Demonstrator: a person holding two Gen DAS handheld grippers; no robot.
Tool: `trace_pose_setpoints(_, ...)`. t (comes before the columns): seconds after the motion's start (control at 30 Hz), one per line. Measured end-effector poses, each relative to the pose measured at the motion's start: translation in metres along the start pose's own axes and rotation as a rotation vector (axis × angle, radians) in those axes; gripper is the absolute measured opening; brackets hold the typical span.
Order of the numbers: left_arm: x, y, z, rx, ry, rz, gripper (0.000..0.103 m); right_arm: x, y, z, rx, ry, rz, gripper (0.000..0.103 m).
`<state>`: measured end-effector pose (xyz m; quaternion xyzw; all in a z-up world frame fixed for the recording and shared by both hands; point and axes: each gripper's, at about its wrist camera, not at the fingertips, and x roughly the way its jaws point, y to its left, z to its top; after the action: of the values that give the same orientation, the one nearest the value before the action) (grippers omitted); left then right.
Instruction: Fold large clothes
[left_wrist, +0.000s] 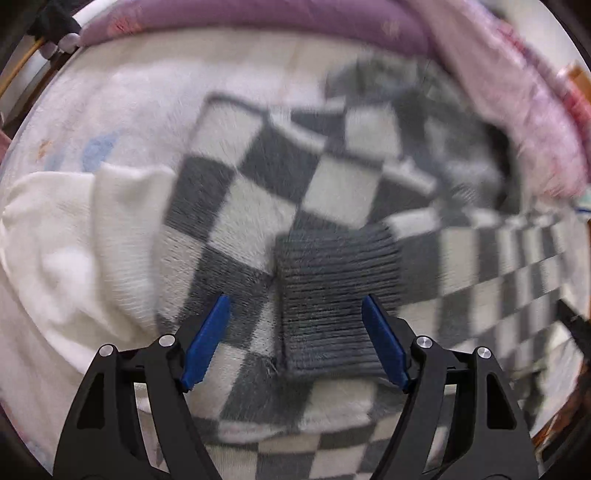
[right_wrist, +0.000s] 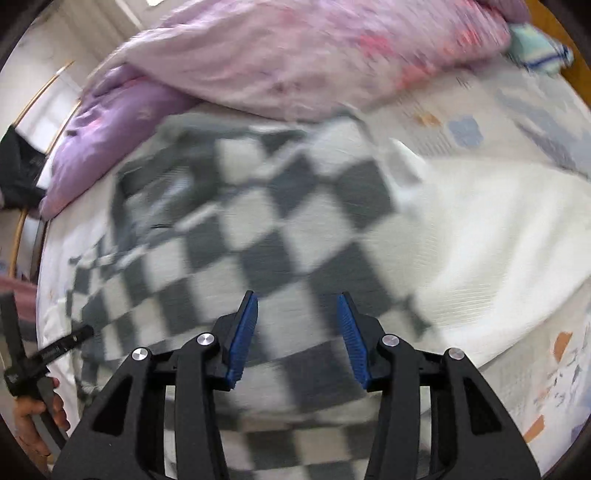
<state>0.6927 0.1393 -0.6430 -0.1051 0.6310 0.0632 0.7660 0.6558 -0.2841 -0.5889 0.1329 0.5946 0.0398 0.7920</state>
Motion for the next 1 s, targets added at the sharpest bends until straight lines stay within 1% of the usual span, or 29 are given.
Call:
trace_pose_setpoints(0.03,0.006,-0.001,0.0,0.007,0.005,0.008,0.08,0.018,-0.014,0.002,0.04,0.064,0.035,0.042)
trace_pose_setpoints(0.1,0.012,-0.003,0.001,0.009,0.005,0.022,0.082,0.037,-0.03,0.001,0.093,0.113,0.075,0.037)
trace_pose_setpoints(0.13,0.013,-0.004,0.002,0.007,0.003,0.024,0.083,0.046,-0.033,0.0,0.091,0.137,0.082,0.037)
trace_pose_setpoints(0.27,0.015,-0.005,0.002,0.0,0.004,0.024,0.084,0.06,-0.035,0.006,0.1,0.168,0.088,0.038)
trace_pose_setpoints(0.33,0.007,-0.002,0.005,-0.016,0.012,-0.006,0.084,0.053,-0.031,0.012,0.098,0.197,0.087,0.039)
trace_pose_setpoints(0.37,0.0,0.0,0.008,-0.032,0.006,-0.043,0.084,0.048,-0.029,0.015,0.097,0.2,0.09,0.039)
trace_pose_setpoints(0.43,-0.019,0.01,0.018,-0.064,-0.03,-0.112,0.084,0.031,-0.024,0.031,0.099,0.179,0.128,0.045)
trace_pose_setpoints(0.53,-0.036,0.029,0.039,-0.103,-0.066,-0.142,0.085,0.016,-0.019,0.058,0.083,0.135,0.114,0.052)
trace_pose_setpoints(0.6,-0.038,0.046,0.057,-0.152,-0.065,-0.16,0.085,0.013,-0.018,0.082,0.069,0.103,0.096,0.052)
trace_pose_setpoints(0.67,-0.033,0.069,0.081,-0.228,-0.05,-0.152,0.085,0.018,-0.019,0.106,0.056,0.081,0.048,0.053)
trace_pose_setpoints(0.73,-0.026,0.081,0.101,-0.244,-0.033,-0.157,0.085,0.026,-0.021,0.129,0.073,0.076,0.033,0.053)
trace_pose_setpoints(0.8,-0.012,0.087,0.123,-0.225,-0.012,-0.12,0.085,0.035,-0.027,0.142,0.09,0.085,0.015,0.054)
trace_pose_setpoints(0.87,0.002,0.087,0.139,-0.207,0.025,-0.092,0.085,0.044,-0.036,0.152,0.11,0.107,0.026,0.054)
trace_pose_setpoints(0.93,0.016,0.088,0.145,-0.194,0.063,-0.109,0.085,0.059,-0.039,0.16,0.106,0.152,-0.005,0.054)
trace_pose_setpoints(0.97,0.023,0.087,0.149,-0.189,0.085,-0.105,0.084,0.064,-0.039,0.162,0.106,0.163,-0.013,0.054)
trace_pose_setpoints(1.0,0.031,0.085,0.153,-0.185,0.108,-0.084,0.084,0.069,-0.038,0.162,0.107,0.179,-0.016,0.054)
